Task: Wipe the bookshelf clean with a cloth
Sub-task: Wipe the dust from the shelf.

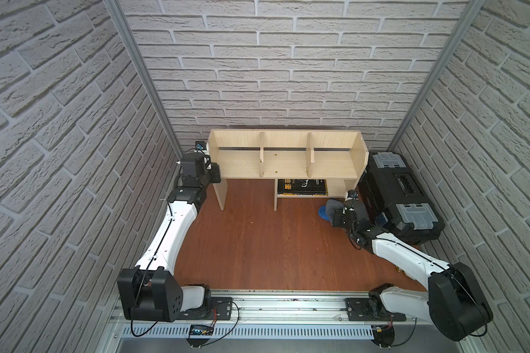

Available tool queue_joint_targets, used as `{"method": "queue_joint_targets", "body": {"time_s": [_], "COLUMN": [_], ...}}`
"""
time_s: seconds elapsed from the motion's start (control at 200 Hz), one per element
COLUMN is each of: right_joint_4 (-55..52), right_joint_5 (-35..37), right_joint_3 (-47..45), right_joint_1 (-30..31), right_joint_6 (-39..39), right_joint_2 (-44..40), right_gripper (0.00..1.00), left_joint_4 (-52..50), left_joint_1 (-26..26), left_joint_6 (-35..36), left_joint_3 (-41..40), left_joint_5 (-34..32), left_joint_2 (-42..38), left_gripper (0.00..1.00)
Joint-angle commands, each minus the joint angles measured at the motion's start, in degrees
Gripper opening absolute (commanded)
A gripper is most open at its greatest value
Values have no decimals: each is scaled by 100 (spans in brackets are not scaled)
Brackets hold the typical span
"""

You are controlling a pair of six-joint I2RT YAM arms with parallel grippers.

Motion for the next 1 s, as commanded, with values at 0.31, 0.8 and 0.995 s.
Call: {"method": "queue_joint_targets", "body": {"time_s": [0.31, 0.8, 0.995], "right_joint_4": [435, -286, -282], "right_joint_5": [496, 891, 146], "right_joint_3": [1497, 349, 228], "right_joint_1": [1542, -180, -347], "right_joint_6": [77, -265, -219], "right_joint_2": [1487, -216, -274], "right_gripper": [3, 2, 3], "left_joint_4": [188, 179, 197], "left_joint_1": [128, 116, 110], "left_joint_6": [-57, -58, -61], "left_joint_3": [-105, -102, -106], "left_joint_5": [-45, 36, 131], "left_joint_2": [172, 56, 6], "left_gripper": [0, 0, 0]}}
